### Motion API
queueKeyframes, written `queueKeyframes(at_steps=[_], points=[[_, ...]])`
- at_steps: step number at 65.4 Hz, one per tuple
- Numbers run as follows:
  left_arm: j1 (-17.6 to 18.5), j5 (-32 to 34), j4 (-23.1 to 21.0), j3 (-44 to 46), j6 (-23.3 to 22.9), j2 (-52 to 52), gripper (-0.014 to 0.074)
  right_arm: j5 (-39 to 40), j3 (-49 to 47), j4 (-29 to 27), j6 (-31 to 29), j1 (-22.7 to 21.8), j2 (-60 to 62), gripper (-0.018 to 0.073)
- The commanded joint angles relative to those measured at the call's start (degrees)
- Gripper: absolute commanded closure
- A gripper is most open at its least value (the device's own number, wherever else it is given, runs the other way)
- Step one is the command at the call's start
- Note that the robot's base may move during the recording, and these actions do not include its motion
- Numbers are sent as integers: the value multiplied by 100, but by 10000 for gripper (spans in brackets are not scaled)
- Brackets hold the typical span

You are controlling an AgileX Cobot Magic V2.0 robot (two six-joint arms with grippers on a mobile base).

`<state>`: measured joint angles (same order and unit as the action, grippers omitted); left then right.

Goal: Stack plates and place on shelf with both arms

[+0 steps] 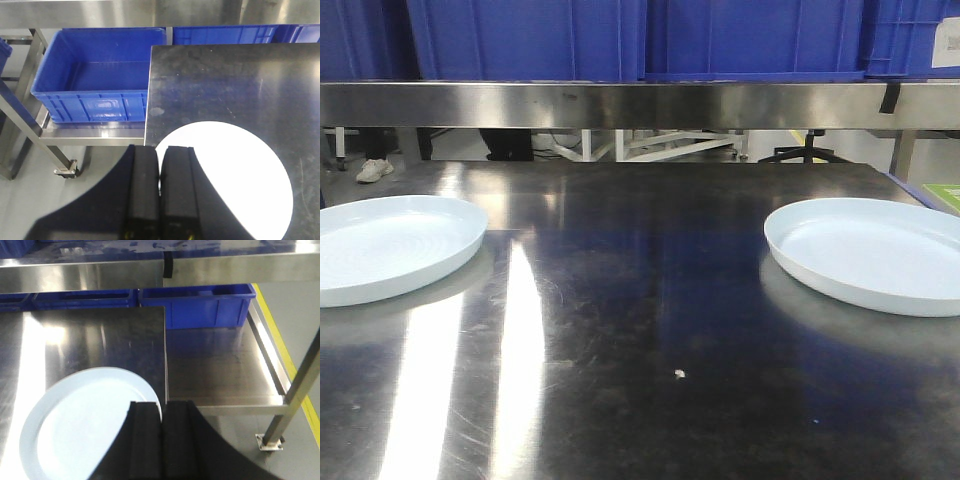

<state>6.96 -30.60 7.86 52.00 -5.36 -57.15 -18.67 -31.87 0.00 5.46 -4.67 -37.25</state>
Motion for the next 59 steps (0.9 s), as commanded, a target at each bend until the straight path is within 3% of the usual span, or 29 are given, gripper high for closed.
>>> queueKeyframes(at_steps=[1, 7, 13, 42, 48, 49, 51, 56, 59], points=[[41, 310, -44, 216, -38, 57, 513, 1075, -386, 0, -91, 28, -470, 503], [41, 247, -44, 216, -38, 57, 513, 1764, -405, -68, -85, 28, -678, 503], [41, 229, -44, 216, -38, 57, 513, 1918, -405, -157, -84, 28, -775, 503], [41, 72, -44, 216, -38, 57, 513, 1022, -405, -268, -66, 58, -1346, 488], [41, -88, -99, 216, -38, 57, 487, 820, -405, -268, -73, 58, -1545, 338], [41, -100, -99, 216, -38, 57, 475, 804, -405, -268, -73, 58, -1599, 255], [41, -141, -99, 216, -38, 57, 444, 744, -405, -268, -73, 58, -1671, 186], [41, -163, -99, 216, -38, 57, 297, 685, -405, -268, -73, 58, -1871, -17], [41, -163, -99, 216, -38, 49, 176, 670, -405, -268, -73, 58, -1980, -45]])
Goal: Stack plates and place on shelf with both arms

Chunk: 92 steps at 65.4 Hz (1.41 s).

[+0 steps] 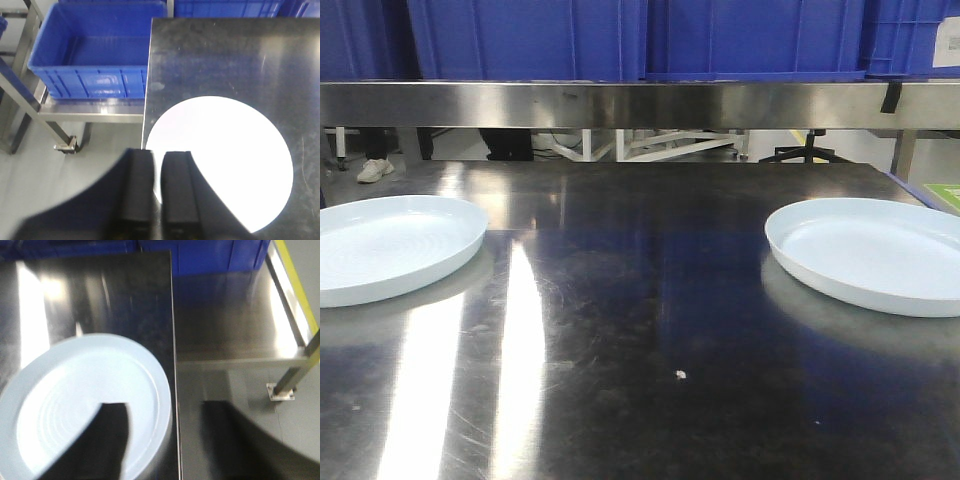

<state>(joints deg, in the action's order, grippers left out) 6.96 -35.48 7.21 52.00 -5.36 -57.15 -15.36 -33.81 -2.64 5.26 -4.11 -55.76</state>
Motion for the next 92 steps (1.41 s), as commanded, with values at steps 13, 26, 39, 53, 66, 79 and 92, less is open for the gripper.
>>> queueKeyframes(at_steps=[13, 26, 39, 53, 66, 79, 92], points=[[41, 276, -34, 216, -148, -419, 13, 310, -212, -3, -52, 3, -485, -41], [15, 383, -34, 216, -237, -1254, 17, 405, -212, -3, -52, 3, -517, -41], [-248, 485, -37, 374, -292, -2097, 17, 400, -212, -3, -52, 3, -517, -41], [-328, 474, -37, 784, -292, -2735, 17, 400, -212, -3, -52, 3, -517, -41], [-328, 544, -37, 924, -292, -3156, 17, 387, -212, -3, -52, 3, -517, -41], [-328, 735, -37, 924, -292, -3389, 16, 377, -212, -3, -52, 3, -517, -41], [-328, 801, -37, 924, -292, -3579, 17, 353, -212, -3, -47, 3, -517, -41]])
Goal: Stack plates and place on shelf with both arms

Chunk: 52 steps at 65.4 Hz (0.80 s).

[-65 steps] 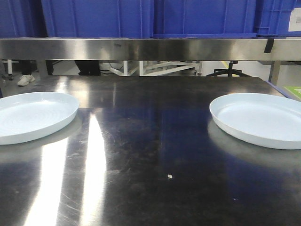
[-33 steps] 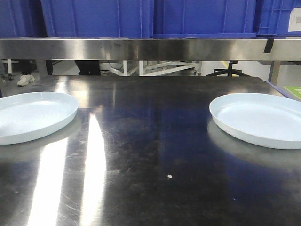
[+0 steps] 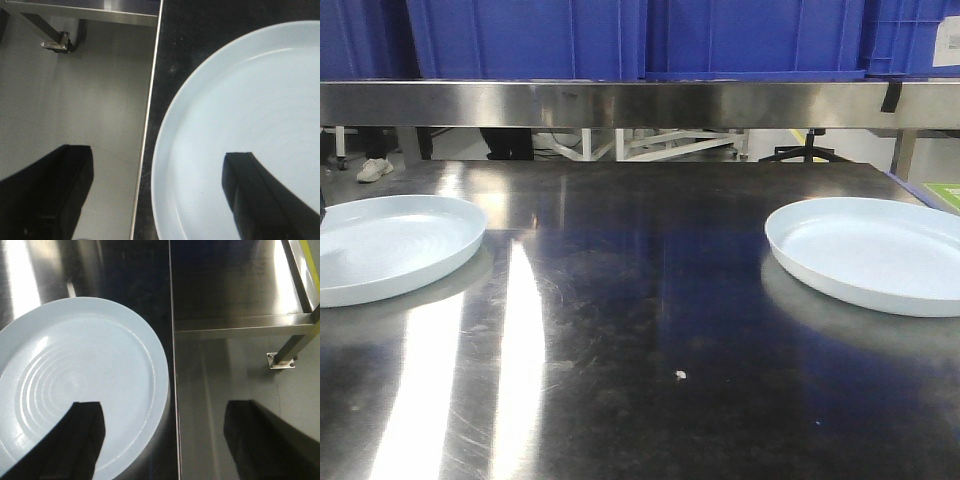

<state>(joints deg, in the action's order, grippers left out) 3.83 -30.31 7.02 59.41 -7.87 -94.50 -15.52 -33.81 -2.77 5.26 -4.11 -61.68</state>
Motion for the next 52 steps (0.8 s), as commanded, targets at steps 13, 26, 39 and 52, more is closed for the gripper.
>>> queueKeyframes(at_steps=[13, 26, 39, 52], points=[[-15, 329, -6, 183, -41, 104, 17, 329, -212, 9, -47, 3, 75, -41], [-15, 343, 32, 183, -41, 101, 17, 329, -212, 9, -47, 3, 75, -41], [-136, 348, 32, 183, -41, 35, 16, 329, -212, 9, -47, 3, 75, -41], [-192, 338, 34, 183, -41, -19, 17, 334, -212, 9, -47, 3, 75, -41]])
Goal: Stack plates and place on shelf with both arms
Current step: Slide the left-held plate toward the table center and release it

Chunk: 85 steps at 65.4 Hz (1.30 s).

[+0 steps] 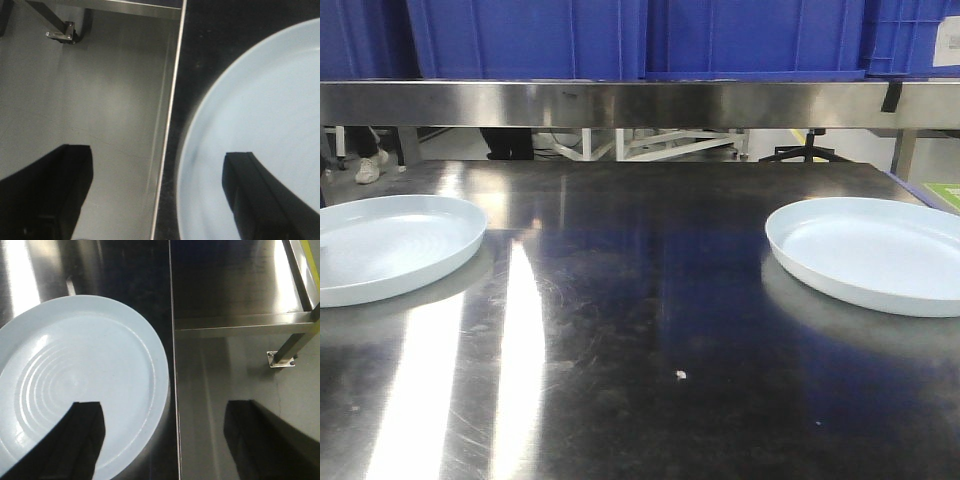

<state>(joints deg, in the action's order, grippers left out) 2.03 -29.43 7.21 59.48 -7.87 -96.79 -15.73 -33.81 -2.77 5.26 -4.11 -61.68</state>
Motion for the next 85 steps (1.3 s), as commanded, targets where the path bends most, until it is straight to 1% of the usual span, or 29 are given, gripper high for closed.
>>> queueKeyframes(at_steps=[1, 15, 19, 21, 22, 23, 24, 26, 27, 30, 31, 34, 41, 50, 58, 66, 69, 73, 74, 81, 85], points=[[-12, 250, 15, 176, -41, 202, 17, 355, -212, 9, -47, 3, 75, -41], [-2, 263, 15, 176, -41, 58, 18, 355, -212, 9, -8, 3, 75, -41], [-2, 263, 15, 176, -41, 22, 55, 355, -212, 9, 26, 3, 75, -41], [-2, 279, 5, 176, -41, 21, 99, 355, -212, 9, 34, 3, 75, -39], [-2, 288, 5, 176, -52, 21, 146, 355, -212, 9, 34, 3, 75, -37], [-2, 301, 5, 176, -52, 21, 165, 355, -212, 9, 34, 3, 75, -34], [-2, 312, 5, 176, -52, 21, 204, 355, -212, 9, 34, 3, 75, -30], [-2, 335, 5, 176, -52, 21, 295, 355, -212, 9, 34, 3, 75, -23], [-2, 347, 5, 176, -52, 21, 371, 355, -212, 9, 34, 3, 75, -20], [-2, 376, 5, 176, -52, 34, 527, 355, -212, 9, 34, 3, 75, -5], [-2, 376, 5, 181, -52, 41, 537, 355, -212, 9, 34, 3, 75, -1], [-2, 372, -27, 226, -52, 48, 473, 355, -212, 9, 34, 3, 75, 11], [-2, 163, -249, 444, -52, 80, 493, 355, -212, 9, 34, 3, 75, 33], [8, -114, -528, 812, -52, 225, 493, 355, -212, 9, 34, 3, 75, 42], [153, -283, -679, 1159, -52, 378, 493, 355, -212, 9, 34, 3, 75, 42], [598, -376, -870, 1493, -52, 435, 493, 355, -212, 9, 34, 3, 75, 42], [824, -350, -941, 1552, -52, 435, 493, 355, -212, 9, 34, 3, 75, 42], [1154, -176, -1050, 1565, -52, 435, 493, 350, -212, 9, 34, 3, 75, 42], [1308, -115, -1123, 1565, -52, 435, 493, 350, -212, 9, 34, 3, 75, 42], [1852, 176, -1399, 1565, -52, 326, 493, 350, -212, 9, 34, 3, 75, 42], [2143, 331, -1465, 1565, -52, 225, 493, 350, -212, 9, 34, 3, 75, 42]])
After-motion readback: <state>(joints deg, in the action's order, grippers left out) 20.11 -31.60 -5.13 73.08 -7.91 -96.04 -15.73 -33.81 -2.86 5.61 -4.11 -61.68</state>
